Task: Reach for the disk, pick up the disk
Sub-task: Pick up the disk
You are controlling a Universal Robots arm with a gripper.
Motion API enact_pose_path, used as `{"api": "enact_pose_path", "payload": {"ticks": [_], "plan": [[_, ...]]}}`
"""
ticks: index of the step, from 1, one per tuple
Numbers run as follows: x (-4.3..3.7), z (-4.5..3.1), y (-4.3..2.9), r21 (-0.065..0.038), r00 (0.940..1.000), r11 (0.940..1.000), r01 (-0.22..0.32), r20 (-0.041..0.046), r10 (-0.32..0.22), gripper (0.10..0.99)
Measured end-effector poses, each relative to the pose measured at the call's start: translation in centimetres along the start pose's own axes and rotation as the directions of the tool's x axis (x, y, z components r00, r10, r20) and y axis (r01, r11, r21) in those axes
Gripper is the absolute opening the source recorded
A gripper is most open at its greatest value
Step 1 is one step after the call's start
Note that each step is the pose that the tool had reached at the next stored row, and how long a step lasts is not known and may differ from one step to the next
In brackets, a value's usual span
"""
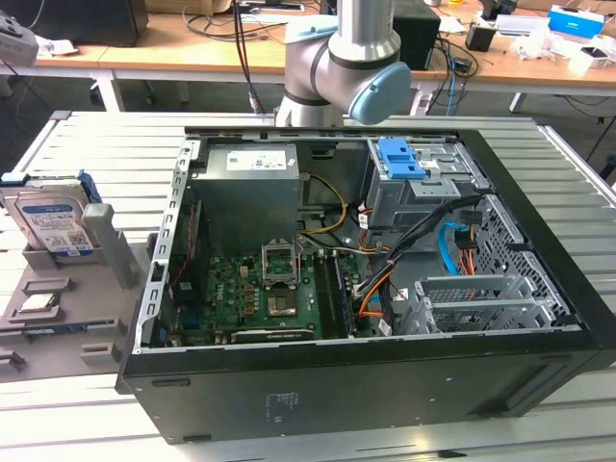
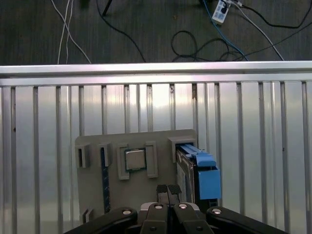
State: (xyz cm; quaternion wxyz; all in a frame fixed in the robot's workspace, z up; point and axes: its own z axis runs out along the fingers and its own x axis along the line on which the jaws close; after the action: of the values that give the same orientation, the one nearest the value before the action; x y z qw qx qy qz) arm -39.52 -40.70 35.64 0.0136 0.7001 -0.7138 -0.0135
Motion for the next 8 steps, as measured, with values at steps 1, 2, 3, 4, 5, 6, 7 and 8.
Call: {"api": "enact_pose_path", "payload": {"ticks": [1,2,3,4,5,6,7,8], "plan": [[0.00,0.00,0.00,0.000,1.0000,1.0000,0.000,0.0000,0.000,0.106],[0.00,0.00,0.00,0.000,1.0000,1.0000,0.000,0.0000,0.000,0.106],[0.00,0.00,0.00,0.000,1.0000,1.0000,0.001,0.0000,-0.001,0.106],[0.00,0.00,0.00,0.000,1.0000,1.0000,0.001,0.0000,-0.001,0.106],[0.00,0.00,0.00,0.000,1.0000,1.0000,0.001,0.0000,-0.001,0.106],[0.00,0.00,0.00,0.000,1.0000,1.0000,0.001,0.0000,-0.001,0.106],[0.00,0.00,0.00,0.000,1.0000,1.0000,0.002,0.0000,-0.002,0.106],[0.00,0.00,0.00,0.000,1.0000,1.0000,0.002,0.0000,-0.002,0.106]]}}
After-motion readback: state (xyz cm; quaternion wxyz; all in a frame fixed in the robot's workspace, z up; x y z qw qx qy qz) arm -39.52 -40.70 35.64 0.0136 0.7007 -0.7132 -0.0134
